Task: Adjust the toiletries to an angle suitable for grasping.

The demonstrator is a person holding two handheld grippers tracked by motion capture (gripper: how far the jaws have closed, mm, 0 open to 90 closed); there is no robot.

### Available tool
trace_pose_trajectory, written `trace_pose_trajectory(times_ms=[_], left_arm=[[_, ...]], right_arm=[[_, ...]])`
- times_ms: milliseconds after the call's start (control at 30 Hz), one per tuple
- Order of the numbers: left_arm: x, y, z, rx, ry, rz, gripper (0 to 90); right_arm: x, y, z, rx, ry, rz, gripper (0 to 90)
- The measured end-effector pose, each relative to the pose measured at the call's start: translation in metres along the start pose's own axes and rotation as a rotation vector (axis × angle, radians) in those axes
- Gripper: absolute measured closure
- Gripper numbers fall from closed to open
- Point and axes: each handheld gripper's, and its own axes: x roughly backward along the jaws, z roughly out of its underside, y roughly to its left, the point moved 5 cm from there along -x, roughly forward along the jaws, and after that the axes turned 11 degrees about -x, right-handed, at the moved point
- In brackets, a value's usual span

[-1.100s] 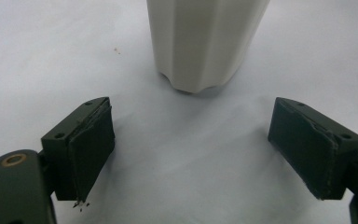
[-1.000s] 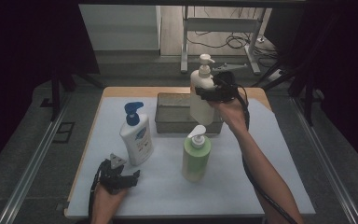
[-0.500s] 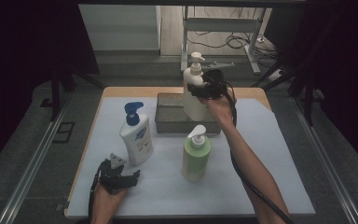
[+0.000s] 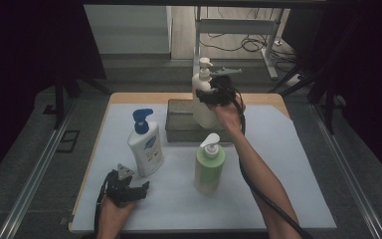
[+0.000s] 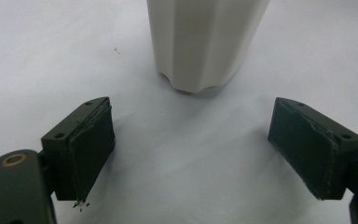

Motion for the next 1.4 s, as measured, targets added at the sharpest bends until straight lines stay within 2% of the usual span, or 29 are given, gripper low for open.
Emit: trace_pose_trajectory(times_ms=[333,633,1400], left_arm=[[0.000,0.000,0.000,-0.001,0.000,0.000,14.1],[0.000,0.000,0.000,-0.001,0.001,0.000,14.1],[0.000,0.000,0.000,-0.002,0.001,0.000,14.1]], right_arm=[[-0.006,0.004,0.011,0.013,0.014,-0.009,36.9],[-0.010,0.005,0.021,0.001,0.026,-0.024,36.9],[-0.014,-0.002,0.052,0.012,0.088,-0.023,36.5]])
